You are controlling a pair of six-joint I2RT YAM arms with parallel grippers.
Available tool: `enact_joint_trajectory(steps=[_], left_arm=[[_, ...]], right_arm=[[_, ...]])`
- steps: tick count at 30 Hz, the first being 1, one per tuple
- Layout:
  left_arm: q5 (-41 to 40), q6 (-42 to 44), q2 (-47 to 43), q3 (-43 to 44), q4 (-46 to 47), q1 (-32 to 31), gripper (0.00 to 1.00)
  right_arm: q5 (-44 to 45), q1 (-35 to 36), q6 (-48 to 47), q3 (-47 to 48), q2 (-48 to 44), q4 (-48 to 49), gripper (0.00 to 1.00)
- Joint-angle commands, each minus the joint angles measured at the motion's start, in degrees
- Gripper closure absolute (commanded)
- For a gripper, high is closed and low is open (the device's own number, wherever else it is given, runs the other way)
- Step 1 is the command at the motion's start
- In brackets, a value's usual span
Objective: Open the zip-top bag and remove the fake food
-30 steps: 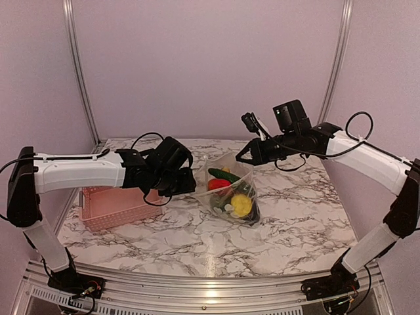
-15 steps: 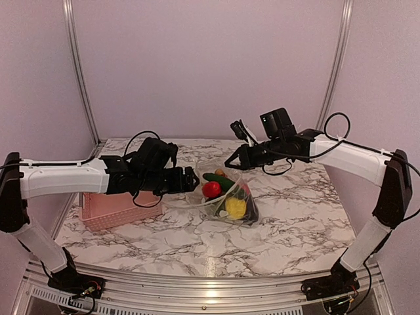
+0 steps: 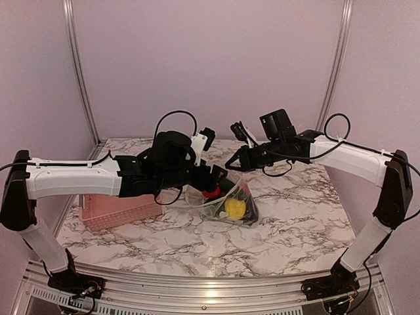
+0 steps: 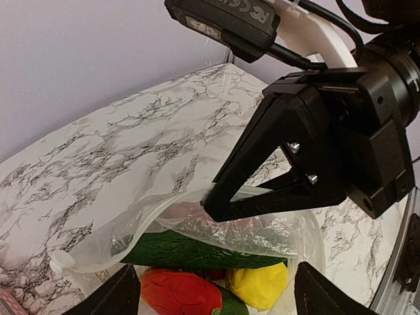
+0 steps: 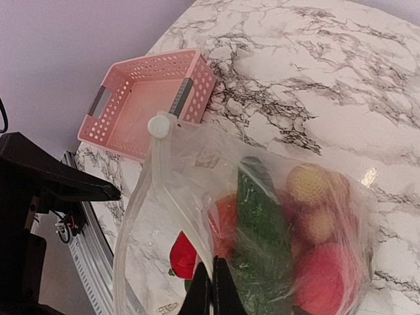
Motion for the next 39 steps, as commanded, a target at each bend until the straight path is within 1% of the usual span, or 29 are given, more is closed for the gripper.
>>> enact_joint_trajectory(steps=[1,4,10,12,14,16,18,19,24,26,29,32,35,39], left_arm=[[-6.70,6.68,6.04,5.61,-6.45,-0.85,0.18],[-7.16,7.48,8.35,7.69,-10.09,-1.33,0.16],[-7.68,6.05,8.55,4.26,-11.43,-1.70,0.09],[-9.26,5.30,9.24,4.11,-12.62,-1.69,0.09],[-10.47,4.86,10.37,4.87,-13.93,-1.66,0.11],[-10.95,4.94,11.50,6.17,-14.99,-1.72,0.19],[-12.63,4.41,12.37,7.67,-16.36,-1.66,0.33],[-13.27,4.26,12.35,7.81,-16.39,-1.64,0.39],[-14.30,4.49,10.99,7.87,-14.98,-1.64,0.56],[-13.55,4.42,10.06,8.38,-15.13,-1.64,0.66],[-11.19,3.41,6.65,7.39,-13.00,-1.64,0.79],[-9.35,2.19,3.04,5.45,-10.25,-1.48,0.87],[-7.63,0.29,0.24,4.38,-9.45,-0.95,0.94],[-5.25,-2.83,-3.54,3.08,-9.52,0.11,0.95]], right_arm=[[1.35,0.54,1.61,-1.48,-2.44,0.11,1.00],[2.41,0.56,1.90,-1.99,-3.02,0.38,1.00],[2.52,0.58,1.86,-1.77,-2.84,0.12,1.00],[2.83,0.55,1.65,-1.86,-3.12,-0.06,1.00],[2.87,0.61,1.44,-2.18,-3.19,-0.02,1.00],[2.77,0.55,1.32,-2.29,-3.00,-0.06,1.00],[2.82,0.45,1.31,-2.34,-2.93,0.02,1.00],[2.80,0.46,1.31,-2.33,-2.86,0.10,1.00],[2.45,0.45,1.11,-2.31,-2.42,0.16,1.00],[2.47,0.37,0.96,-2.37,-2.31,0.15,1.00],[2.44,0.22,1.05,-2.25,-2.16,0.39,1.00],[2.31,0.03,1.08,-2.04,-1.79,0.60,1.00],[2.23,-0.13,1.13,-2.30,-1.58,0.92,1.00],[1.95,-0.52,1.24,-2.38,-1.28,1.35,1.00]])
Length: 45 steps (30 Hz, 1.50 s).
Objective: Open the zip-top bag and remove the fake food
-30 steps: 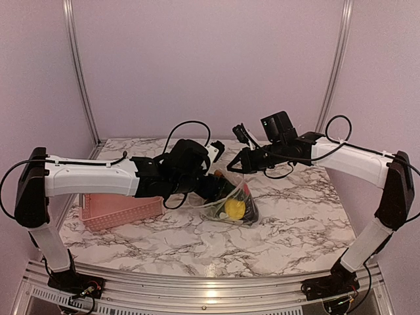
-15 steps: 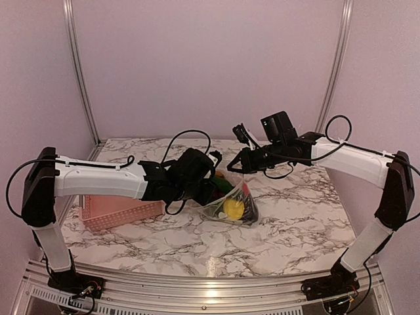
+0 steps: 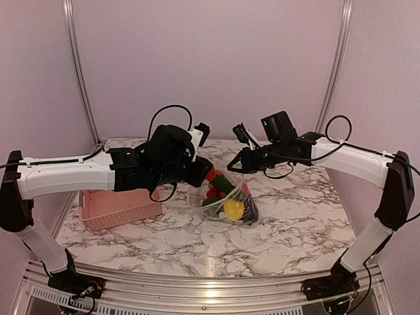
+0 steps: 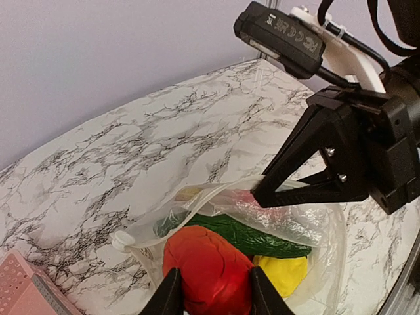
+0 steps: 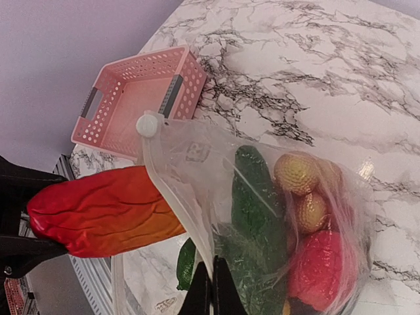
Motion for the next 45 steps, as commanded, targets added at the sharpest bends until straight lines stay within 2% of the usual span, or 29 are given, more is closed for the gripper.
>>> enact_joint_trajectory(steps=[1,5,10,16,20,27,33,40,43,45], left_arm=[[3.29,-4.61,-5.19,-2.29,1.00,1.55,0.96],[4.05,-11.88,-11.72,-6.40,0.06,5.02,0.97],[1.46,-20.80,-25.25,-15.42,-0.40,10.87,0.98],[0.51,-31.22,-37.02,-26.65,-5.90,23.21,0.98],[5.67,-35.25,-40.41,-32.01,-6.70,31.82,0.99],[12.82,-38.11,-37.06,-37.75,-1.82,39.30,1.00],[17.10,-40.67,-29.06,-40.31,8.22,41.46,0.98],[18.43,-41.35,-19.51,-39.18,18.11,42.23,0.95],[18.69,-41.03,-15.08,-37.20,20.05,42.37,0.89],[19.01,-40.42,-12.87,-35.22,18.89,42.68,0.80]], right_arm=[[0.31,-0.57,-0.12,-0.19,-0.02,1.14,1.00],[-0.15,-1.24,-0.29,-0.31,0.17,1.29,1.00],[-0.39,-1.31,-0.63,-0.69,0.10,1.57,1.00],[-0.83,-1.31,-0.88,-0.12,0.29,1.73,1.00],[-1.14,-1.44,-1.48,0.54,0.74,1.44,1.00],[-1.57,-1.52,-2.53,1.91,1.92,0.33,1.00],[-1.22,-1.61,-2.97,3.19,2.25,-0.88,1.00],[-0.87,-1.59,-2.42,2.83,2.01,-0.92,1.00],[-1.02,-1.61,-2.26,2.81,2.23,-1.00,1.00],[-1.13,-1.57,-2.26,3.12,2.47,-1.04,1.00]])
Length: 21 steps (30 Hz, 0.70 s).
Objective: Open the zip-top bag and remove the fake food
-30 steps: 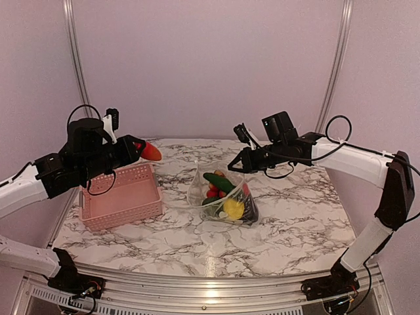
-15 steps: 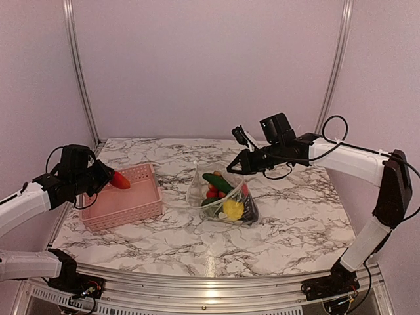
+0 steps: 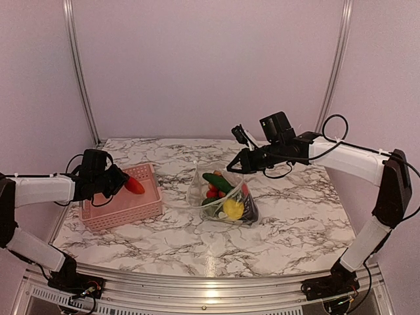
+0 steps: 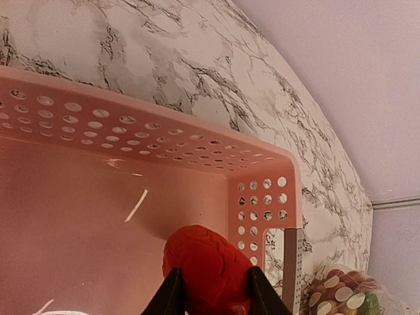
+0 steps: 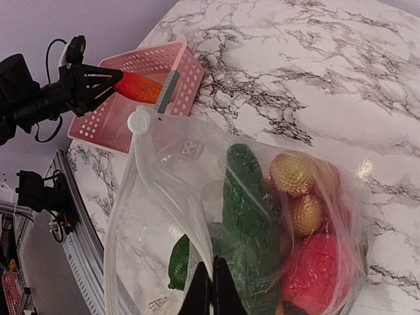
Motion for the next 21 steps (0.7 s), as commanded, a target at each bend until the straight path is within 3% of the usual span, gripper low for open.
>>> enact_joint_trajectory(steps=[1,4,9,13,21], left_arm=[[1.34,0.87,4.42,4.98,1.59,0.91,0.72],[1.42,3.82,4.43,7.77,-3.17,1.26,0.47],[0.74,8.57,-1.34,9.76,-8.18,1.34,0.28],[3.71,8.82,-6.48,9.99,-8.16,-1.15,0.25],[2.46,4.31,-3.55,16.50,-5.53,-17.60,0.28]], right_arm=[[-0.14,-0.53,-0.13,2.49,0.82,-0.69,1.00],[-0.69,-0.60,-0.11,2.73,1.01,-0.81,1.00],[-1.87,-0.54,-0.29,2.95,1.03,-0.56,1.00],[-2.48,-0.57,-0.32,2.90,1.01,-0.30,1.00],[-3.17,-0.41,0.17,3.21,2.38,0.40,1.00]])
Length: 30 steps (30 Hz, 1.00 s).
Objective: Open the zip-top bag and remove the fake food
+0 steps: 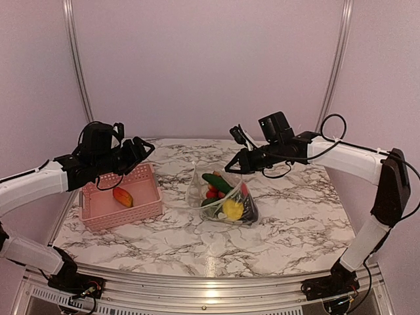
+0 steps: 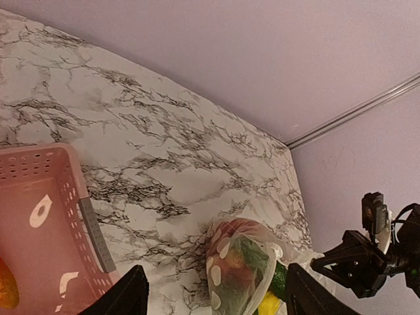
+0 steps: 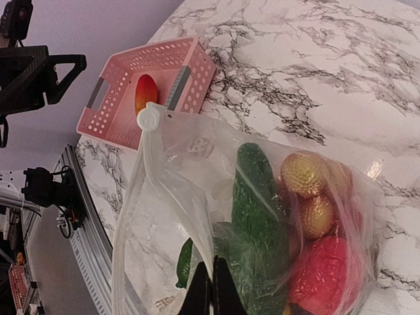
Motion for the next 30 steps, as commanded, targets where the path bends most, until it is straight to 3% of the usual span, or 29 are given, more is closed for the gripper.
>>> enact_joint_trajectory(steps=[1,4,12,19,30], left_arm=[[-0.21,-3.75,3.11,3.15,1.89,-7.66,0.28],[-0.34,-7.50,6.94,4.53,6.33,-13.22,0.29],[-0.01,-14.17,19.98,14.97,4.77,-22.07,0.36],[-0.15,-22.91,26.63,17.73,2.59,-24.24,0.46],[-1.74,-32.20,35.29,22.55,0.52,-24.17,0.40]], right_arm=[[-0.76,-0.40,0.27,2.81,1.81,0.49,1.00],[-0.98,-0.23,0.52,3.25,2.19,0.78,1.00],[2.14,1.18,1.40,7.89,5.21,0.16,1.00],[2.05,1.89,2.04,8.38,6.01,1.33,1.00],[2.93,3.15,1.82,5.56,4.79,2.00,1.00]])
